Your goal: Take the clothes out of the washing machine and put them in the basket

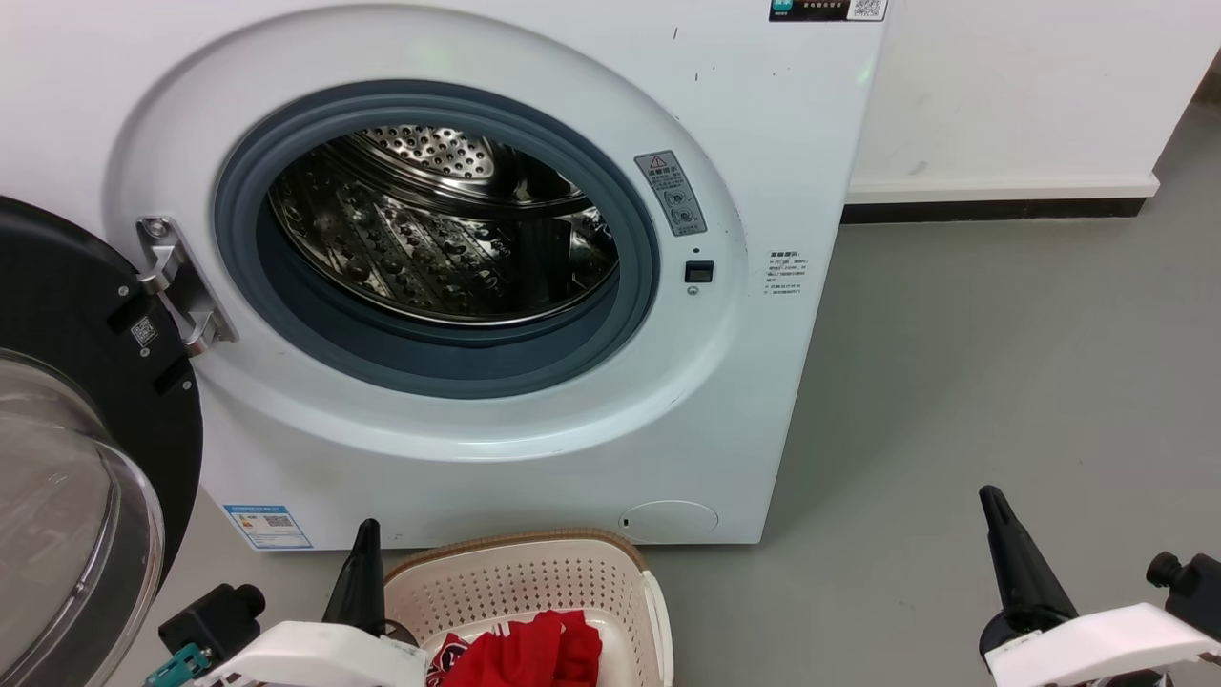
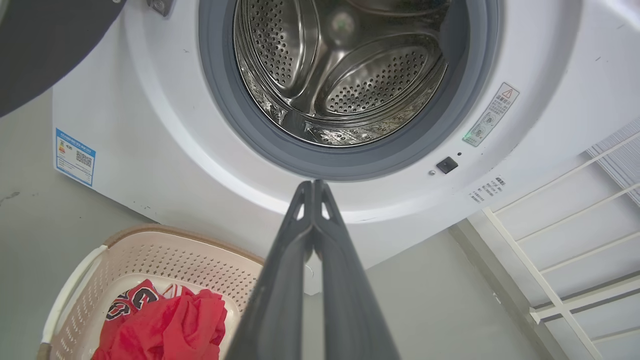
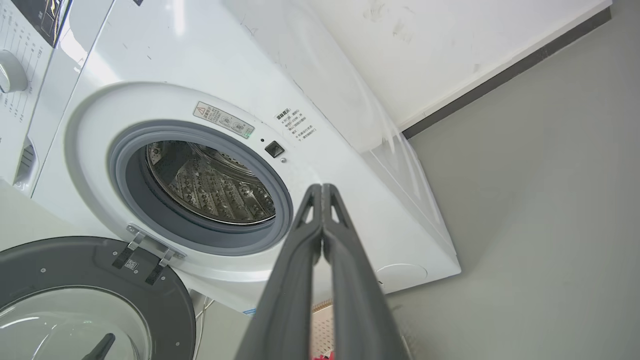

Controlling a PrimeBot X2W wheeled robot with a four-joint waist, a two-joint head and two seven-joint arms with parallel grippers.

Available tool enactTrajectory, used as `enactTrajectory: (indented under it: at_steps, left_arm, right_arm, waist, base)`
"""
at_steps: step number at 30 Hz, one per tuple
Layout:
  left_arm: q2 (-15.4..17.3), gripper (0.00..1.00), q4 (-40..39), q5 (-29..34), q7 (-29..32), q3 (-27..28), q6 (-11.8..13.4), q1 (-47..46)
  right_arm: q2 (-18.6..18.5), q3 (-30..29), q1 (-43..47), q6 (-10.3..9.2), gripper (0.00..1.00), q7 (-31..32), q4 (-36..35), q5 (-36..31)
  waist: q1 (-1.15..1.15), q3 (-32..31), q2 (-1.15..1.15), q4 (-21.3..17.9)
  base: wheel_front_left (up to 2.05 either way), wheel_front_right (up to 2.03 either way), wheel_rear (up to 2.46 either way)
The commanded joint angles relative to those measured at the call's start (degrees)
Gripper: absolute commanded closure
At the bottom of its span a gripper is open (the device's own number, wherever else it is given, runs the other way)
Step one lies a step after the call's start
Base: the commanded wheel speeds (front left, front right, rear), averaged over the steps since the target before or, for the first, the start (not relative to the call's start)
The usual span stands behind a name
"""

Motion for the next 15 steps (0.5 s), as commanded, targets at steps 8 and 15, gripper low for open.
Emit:
enactTrajectory:
  at_steps: [8,15]
  left_arm:
    - [0.14,1.00,0.07,-7.12,1.53,1.26,-1.24,-2.49]
    - [0.07,1.00,0.55,-12.19,2.76,2.08,-2.04,-3.16]
  right_arm:
    - [-0.59,-0.42,-2.75,0.00,1.00,0.49,1.16,7.33]
    - [-0.67,-0.70,-3.76,0.00,1.00,0.93,2.47,12.56]
  waist:
    - [0.00,0.17,0.00,-0.02]
    - [0.00,0.31,0.00,-0.03]
  base:
    - [0.00,0.00,0.00]
    - [0.00,0.00,0.00]
